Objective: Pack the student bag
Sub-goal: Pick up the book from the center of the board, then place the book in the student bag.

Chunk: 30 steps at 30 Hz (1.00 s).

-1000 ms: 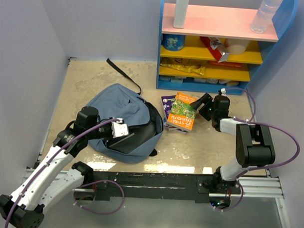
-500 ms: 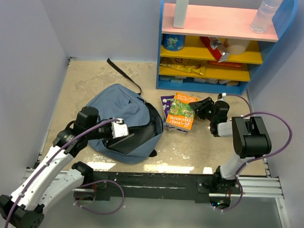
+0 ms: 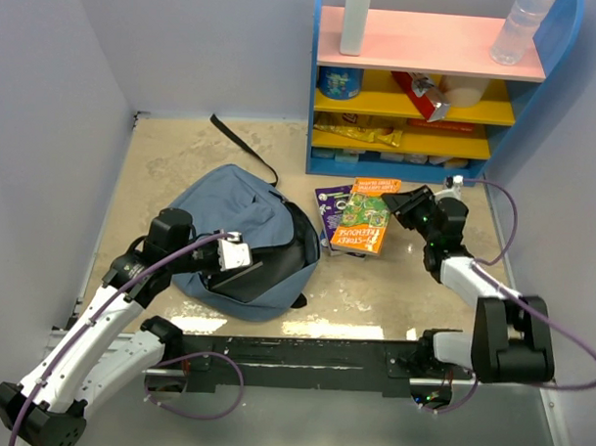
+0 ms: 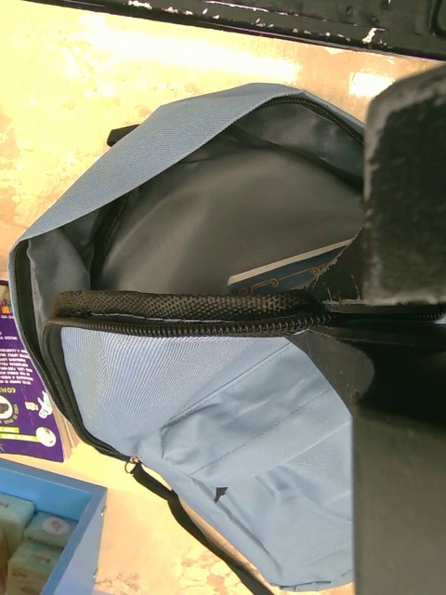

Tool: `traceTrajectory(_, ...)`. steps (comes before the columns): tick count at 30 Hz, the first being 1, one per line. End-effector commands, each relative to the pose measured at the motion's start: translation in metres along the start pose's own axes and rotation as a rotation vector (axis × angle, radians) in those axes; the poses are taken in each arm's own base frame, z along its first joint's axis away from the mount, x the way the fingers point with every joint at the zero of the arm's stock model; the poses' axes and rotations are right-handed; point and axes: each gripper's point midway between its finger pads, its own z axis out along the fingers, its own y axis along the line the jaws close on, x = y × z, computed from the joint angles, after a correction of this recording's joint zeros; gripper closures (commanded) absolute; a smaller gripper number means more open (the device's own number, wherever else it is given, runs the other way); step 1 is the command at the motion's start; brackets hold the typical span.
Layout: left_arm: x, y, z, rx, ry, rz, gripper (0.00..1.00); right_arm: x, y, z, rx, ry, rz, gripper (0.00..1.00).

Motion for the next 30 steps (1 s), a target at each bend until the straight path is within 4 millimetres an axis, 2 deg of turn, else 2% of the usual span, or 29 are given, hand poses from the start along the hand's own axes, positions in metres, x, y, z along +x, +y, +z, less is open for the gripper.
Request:
traceTrajectory(1, -0.027, 0.009, -0.009, -0.026, -0.079, 0.040, 1.00, -0.005, 0.042, -0.030, -0.108, 0.010, -0.012, 0.94)
traceTrajectory(4, -0.026, 0.009, -0.008, -0.028, -0.077, 0.039, 1.00, 0.022, 0.039, -0.049, -0.140, 0.090, 0.055, 0.97)
traceTrajectory(5, -0.025, 0.009, -0.008, -0.027, -0.076, 0.038, 1.00, 0.030, 0.051, -0.062, -0.197, 0.127, 0.087, 0.97)
traceTrajectory(7, -0.024, 0.010, -0.008, -0.030, -0.075, 0.037, 1.00, 0.047, 0.049, -0.077, -0.226, 0.179, 0.121, 0.96)
traceTrajectory(8, -0.024, 0.010, -0.007, -0.032, -0.075, 0.035, 1.00, 0.049, 0.062, -0.090, -0.282, 0.187, 0.127, 0.95)
traceTrajectory(10, -0.025, 0.012, -0.006, -0.042, -0.081, 0.026, 1.00, 0.066, 0.058, -0.102, -0.275, 0.236, 0.146, 0.96)
traceTrajectory(11, -0.025, 0.012, -0.005, -0.039, -0.084, 0.020, 1.00, 0.070, 0.065, -0.112, -0.311, 0.253, 0.122, 0.97)
traceTrajectory(12, -0.026, 0.012, -0.004, -0.041, -0.092, 0.018, 1.00, 0.077, 0.062, -0.115, -0.295, 0.292, 0.126, 1.00)
traceTrajectory(14, -0.026, 0.011, -0.002, -0.032, -0.097, 0.009, 1.00, 0.082, 0.075, -0.120, -0.332, 0.337, 0.154, 1.00)
traceTrajectory(15, -0.028, 0.014, -0.001, -0.039, -0.100, 0.008, 1.00, 0.081, 0.092, -0.125, -0.406, 0.336, 0.145, 1.00)
traceTrajectory(17, -0.027, 0.019, 0.000, -0.055, -0.090, 0.006, 1.00, 0.079, 0.110, -0.131, -0.466, 0.344, 0.191, 1.00)
traceTrajectory(21, -0.029, 0.030, 0.000, -0.099, -0.091, 0.010, 1.00, 0.093, 0.146, -0.142, -0.566, 0.422, 0.199, 1.00)
traceTrajectory(24, -0.037, 0.043, -0.002, -0.152, -0.107, -0.004, 1.00, 0.110, 0.154, -0.143, -0.583, 0.487, 0.227, 1.00)
traceTrajectory(25, -0.039, 0.046, -0.003, -0.166, -0.111, -0.013, 1.00, 0.116, 0.150, -0.137, -0.556, 0.499, 0.245, 1.00)
traceTrajectory(27, -0.051, 0.058, -0.008, -0.209, -0.141, -0.030, 1.00, 0.128, 0.158, -0.142, -0.594, 0.537, 0.258, 1.00)
traceTrajectory(28, -0.059, 0.062, -0.012, -0.220, -0.161, -0.047, 1.00, 0.136, 0.155, -0.140, -0.581, 0.559, 0.271, 1.00)
traceTrajectory(30, -0.066, 0.060, -0.015, -0.206, -0.178, -0.049, 1.00, 0.146, 0.153, -0.139, -0.565, 0.576, 0.278, 1.00)
